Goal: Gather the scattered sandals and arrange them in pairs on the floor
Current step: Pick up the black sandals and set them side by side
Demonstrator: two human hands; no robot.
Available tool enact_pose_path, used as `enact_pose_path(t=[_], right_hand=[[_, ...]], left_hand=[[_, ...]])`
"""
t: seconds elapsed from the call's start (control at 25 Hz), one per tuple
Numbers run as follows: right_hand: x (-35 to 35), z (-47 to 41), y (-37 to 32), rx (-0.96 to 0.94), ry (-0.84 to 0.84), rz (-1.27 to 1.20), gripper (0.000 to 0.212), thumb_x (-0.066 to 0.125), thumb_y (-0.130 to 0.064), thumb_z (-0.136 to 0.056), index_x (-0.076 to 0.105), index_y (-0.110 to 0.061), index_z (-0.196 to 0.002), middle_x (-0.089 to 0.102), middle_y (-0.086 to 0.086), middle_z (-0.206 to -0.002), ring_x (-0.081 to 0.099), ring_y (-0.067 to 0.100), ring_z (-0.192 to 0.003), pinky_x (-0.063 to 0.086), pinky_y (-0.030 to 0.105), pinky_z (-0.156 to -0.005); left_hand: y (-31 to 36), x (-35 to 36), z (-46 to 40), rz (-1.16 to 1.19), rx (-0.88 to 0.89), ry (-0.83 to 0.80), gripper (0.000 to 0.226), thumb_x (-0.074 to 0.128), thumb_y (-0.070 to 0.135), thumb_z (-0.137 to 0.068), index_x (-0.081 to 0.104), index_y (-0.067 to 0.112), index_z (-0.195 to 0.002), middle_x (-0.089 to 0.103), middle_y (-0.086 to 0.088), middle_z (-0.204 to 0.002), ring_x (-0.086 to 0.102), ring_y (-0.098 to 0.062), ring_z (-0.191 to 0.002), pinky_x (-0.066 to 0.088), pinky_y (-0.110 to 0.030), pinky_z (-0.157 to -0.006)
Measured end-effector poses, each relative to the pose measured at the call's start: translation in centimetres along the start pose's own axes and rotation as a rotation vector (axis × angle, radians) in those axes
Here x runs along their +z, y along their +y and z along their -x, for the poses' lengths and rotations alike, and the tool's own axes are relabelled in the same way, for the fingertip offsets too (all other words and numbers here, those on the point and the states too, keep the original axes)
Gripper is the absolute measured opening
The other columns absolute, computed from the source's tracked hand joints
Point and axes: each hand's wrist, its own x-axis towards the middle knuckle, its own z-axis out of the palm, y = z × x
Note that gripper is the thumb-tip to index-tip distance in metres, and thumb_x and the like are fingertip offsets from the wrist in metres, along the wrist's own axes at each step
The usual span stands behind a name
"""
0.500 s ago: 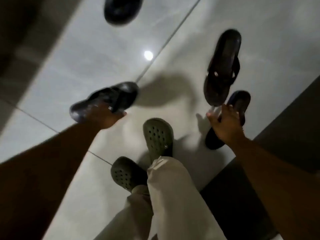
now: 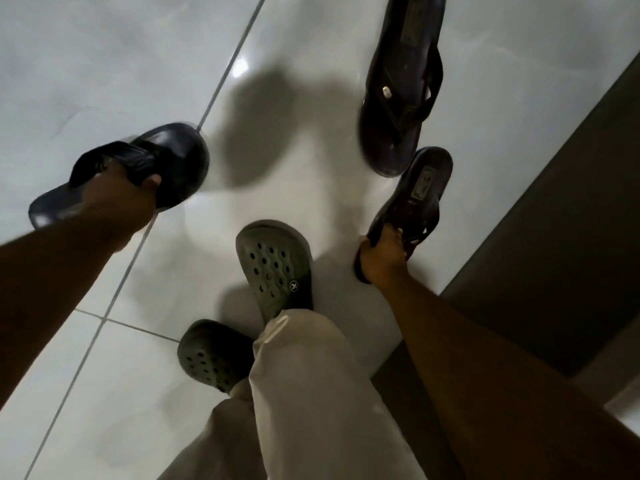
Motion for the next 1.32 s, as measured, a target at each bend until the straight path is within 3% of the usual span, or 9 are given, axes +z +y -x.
enact_pose_path(t=[0.2, 0.32, 0.56, 0.72, 0.92, 1.08, 1.16, 1.24, 1.32], right_hand=[[2.7, 1.7, -1.1, -0.025, -0.096, 0.010, 0.059, 0.043, -0.032, -0.099, 0.019, -0.016, -0.150, 0.003, 0.015, -0.163, 0.011, 0.047, -0.146, 0.020, 0.054, -0.119], [3.4, 2.1, -1.1, -0.133, -0.157, 0.152, 0.061, 0.041, -0.037, -0.099, 0.015, -0.023, -0.152, -0.002, 0.013, -0.164, 0.004, 0.050, -0.146, 0.014, 0.056, -0.120], [5.1, 2.6, -5.6, -0.508, -0.228, 0.591, 0.060, 0.036, -0.043, -0.099, 0.011, -0.032, -0.152, -0.007, 0.007, -0.164, -0.009, 0.049, -0.146, 0.017, 0.062, -0.116], [6.3, 3.7, -12.0, -0.660, -0.209, 0.684, 0.058, 0.037, -0.041, -0.099, 0.015, -0.031, -0.151, -0.010, 0.005, -0.164, -0.014, 0.053, -0.143, 0.018, 0.066, -0.113], [7.7, 3.7, -21.2, -0.859, -0.097, 0.807, 0.059, 0.038, -0.033, -0.100, 0.013, -0.025, -0.153, -0.010, 0.019, -0.162, -0.001, 0.048, -0.147, 0.003, 0.059, -0.120], [8.2, 4.4, -26.3, -0.986, -0.050, 0.874, 0.059, 0.040, -0.036, -0.099, 0.018, -0.023, -0.152, -0.005, 0.019, -0.162, 0.006, 0.042, -0.148, 0.010, 0.057, -0.119], [7.8, 4.4, -28.0, -0.974, -0.053, 0.838, 0.061, 0.041, -0.040, -0.098, 0.019, -0.023, -0.152, -0.004, 0.016, -0.163, 0.009, 0.047, -0.145, 0.013, 0.055, -0.119], [6.7, 3.6, -29.2, -0.953, -0.075, 0.823, 0.063, 0.042, -0.043, -0.097, 0.018, -0.024, -0.151, -0.006, 0.012, -0.163, 0.007, 0.049, -0.145, 0.009, 0.053, -0.121], [5.2, 2.8, -29.8, -1.006, -0.087, 0.815, 0.060, 0.043, -0.042, -0.097, 0.023, -0.022, -0.150, -0.001, 0.012, -0.164, 0.011, 0.046, -0.146, 0.008, 0.051, -0.122]], left_hand=[[-0.4, -1.4, 0.3, 0.125, -0.060, -0.071, 0.063, 0.054, 0.057, -0.078, 0.059, 0.014, -0.124, 0.062, -0.025, -0.121, 0.057, -0.043, -0.114, 0.047, -0.051, -0.100], [-0.1, -0.8, 1.1, 0.161, -0.074, 0.015, 0.054, 0.059, 0.054, -0.080, 0.063, 0.017, -0.119, 0.065, -0.019, -0.119, 0.061, -0.039, -0.109, 0.051, -0.045, -0.094], [-2.0, -1.2, 1.9, -0.243, 0.136, 0.012, 0.043, 0.058, 0.036, -0.089, 0.065, -0.001, -0.109, 0.051, -0.032, -0.134, 0.051, -0.047, -0.118, 0.040, -0.047, -0.102], [-6.5, -3.2, 1.6, -0.436, 0.235, -0.059, 0.033, 0.061, 0.032, -0.087, 0.072, 0.005, -0.101, 0.031, -0.024, -0.154, 0.039, -0.053, -0.126, 0.034, -0.050, -0.108], [-11.9, -5.5, 1.4, -0.480, 0.247, -0.094, 0.030, 0.059, 0.027, -0.089, 0.071, 0.009, -0.110, 0.020, -0.009, -0.161, 0.017, -0.048, -0.143, 0.026, -0.051, -0.113], [-12.4, -5.4, 1.1, -0.376, 0.220, -0.108, 0.048, 0.062, 0.032, -0.087, 0.058, 0.011, -0.130, 0.023, -0.007, -0.161, 0.010, -0.042, -0.147, 0.028, -0.053, -0.113], [-12.3, -5.4, 1.1, -0.355, 0.219, -0.121, 0.054, 0.061, 0.035, -0.087, 0.052, 0.012, -0.135, 0.024, -0.008, -0.160, 0.013, -0.041, -0.146, 0.029, -0.054, -0.112], [-11.9, -5.8, 1.5, -0.351, 0.191, -0.107, 0.060, 0.060, 0.043, -0.084, 0.051, 0.015, -0.136, 0.036, -0.012, -0.154, 0.028, -0.038, -0.141, 0.037, -0.052, -0.108], [-10.7, -6.1, 2.0, -0.396, 0.231, 0.080, 0.054, 0.058, 0.056, -0.078, 0.064, 0.014, -0.112, 0.064, -0.014, -0.120, 0.056, -0.036, -0.115, 0.051, -0.046, -0.089]])
